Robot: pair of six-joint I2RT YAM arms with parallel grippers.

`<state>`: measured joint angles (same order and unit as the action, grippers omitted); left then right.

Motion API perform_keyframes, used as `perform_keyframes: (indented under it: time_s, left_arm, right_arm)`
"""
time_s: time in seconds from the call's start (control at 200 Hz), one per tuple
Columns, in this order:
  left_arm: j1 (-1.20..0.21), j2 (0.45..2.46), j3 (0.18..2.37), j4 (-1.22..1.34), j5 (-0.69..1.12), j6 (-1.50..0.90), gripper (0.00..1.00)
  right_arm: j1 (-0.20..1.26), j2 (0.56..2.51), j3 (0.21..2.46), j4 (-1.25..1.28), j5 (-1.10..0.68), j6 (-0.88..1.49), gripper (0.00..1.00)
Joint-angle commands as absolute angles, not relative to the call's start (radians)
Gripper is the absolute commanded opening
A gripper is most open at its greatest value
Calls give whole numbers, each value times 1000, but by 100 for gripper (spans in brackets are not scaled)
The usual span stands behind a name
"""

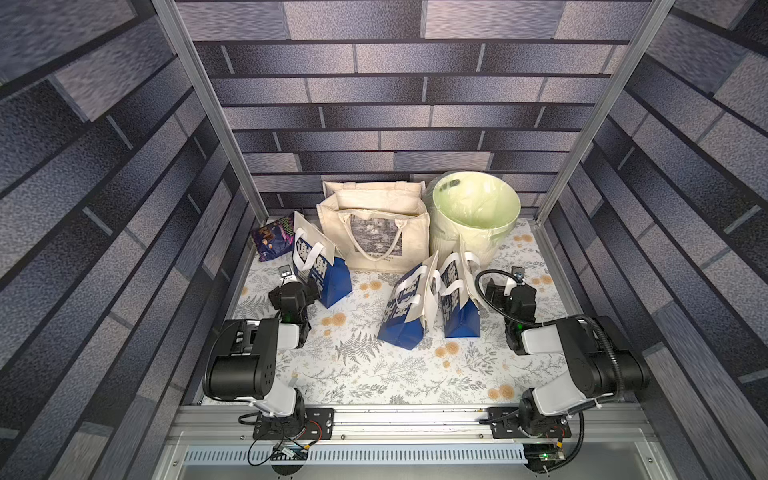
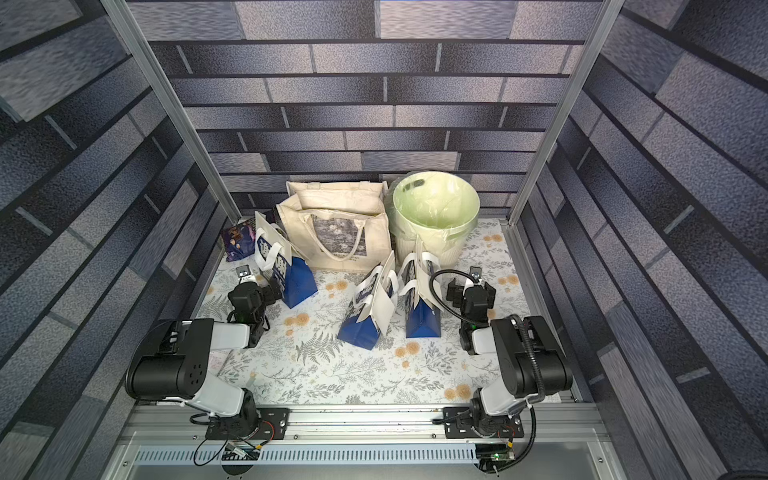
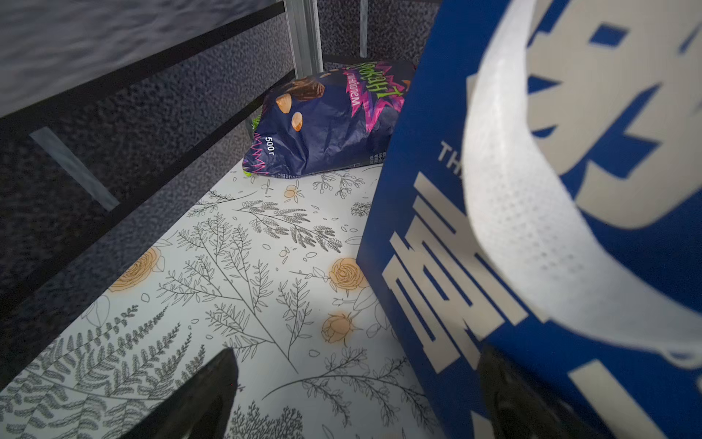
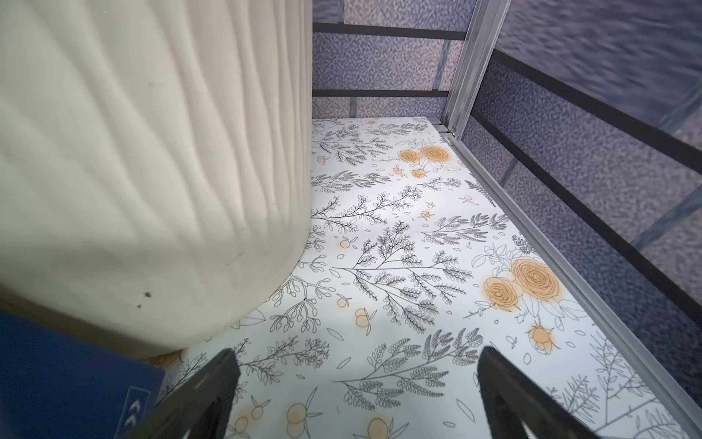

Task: Shred takeout receipts and throw away
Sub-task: Pick up the takeout bag from the center of the board.

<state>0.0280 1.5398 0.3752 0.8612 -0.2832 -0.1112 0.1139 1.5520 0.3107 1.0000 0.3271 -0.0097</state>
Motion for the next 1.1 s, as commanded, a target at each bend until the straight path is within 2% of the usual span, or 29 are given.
perform_keyframes:
  time_s: [0.0, 0.621, 0.721, 0.811, 0.881, 0.962, 1.097]
  left_arm:
    - [31, 1549, 396, 876, -260, -97, 100]
    - [33, 1549, 397, 874, -258, -98, 100]
    - [33, 1546, 392, 880, -259, -99, 100]
    - [39, 1510, 374, 873, -301, -127, 100]
    - [65, 1477, 341, 906, -223, -129, 100]
    - [75, 1382, 340, 806, -257, -145, 100]
    - [119, 1187, 308, 678, -249, -142, 100]
  right_arm:
    - [117, 1559, 327, 1026, 328, -11, 100]
    - [112, 1560, 332, 1016, 331, -1, 100]
    - [112, 1555, 321, 1036, 401, 19, 100]
    - [112, 1533, 235, 1187, 384, 13, 100]
    - [113, 1556, 149, 1376, 357, -4, 100]
    - [114, 1472, 120, 1357, 402, -1, 100]
    - [114, 1194, 104, 1136, 478, 22, 100]
